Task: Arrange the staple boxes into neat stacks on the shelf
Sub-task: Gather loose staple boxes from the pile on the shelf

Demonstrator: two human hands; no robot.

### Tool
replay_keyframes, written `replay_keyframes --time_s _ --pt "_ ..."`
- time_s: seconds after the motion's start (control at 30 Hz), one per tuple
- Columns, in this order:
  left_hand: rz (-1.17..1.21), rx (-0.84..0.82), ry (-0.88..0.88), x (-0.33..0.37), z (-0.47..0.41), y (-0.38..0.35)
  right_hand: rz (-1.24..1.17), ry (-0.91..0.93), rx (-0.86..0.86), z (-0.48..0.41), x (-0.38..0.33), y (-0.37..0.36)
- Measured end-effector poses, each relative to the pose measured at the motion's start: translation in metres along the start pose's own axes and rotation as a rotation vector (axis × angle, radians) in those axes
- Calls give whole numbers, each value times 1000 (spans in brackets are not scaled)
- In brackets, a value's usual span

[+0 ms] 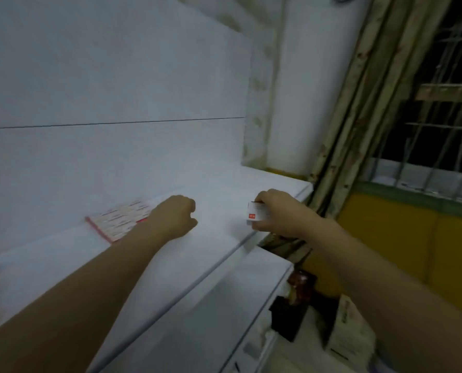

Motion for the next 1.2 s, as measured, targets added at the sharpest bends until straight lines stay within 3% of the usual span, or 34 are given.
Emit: replay_keyframes --time_s 0.23,0.57,0.93,1.2 --pt "75 -16 -204 152 -54 -43 7 -200 20 66 132 28" --pt "117 2 -247 293 -142 -83 71 -246 -5 71 289 70" --pt "66 18 -145 298 -257 -106 12 -156 -4 -46 374 41" --pt "55 54 -4 235 -330 -107 -54 62 27 -178 366 11"
Point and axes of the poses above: each hand's wrist, its own z-axis away from the middle knuckle, its own y-axis out of the back of the hand, x = y × z, the point moved 4 cm from there along -z, towards the middle knuckle, and after that the axes turned 4 degrees about y, right-handed, at the moved point
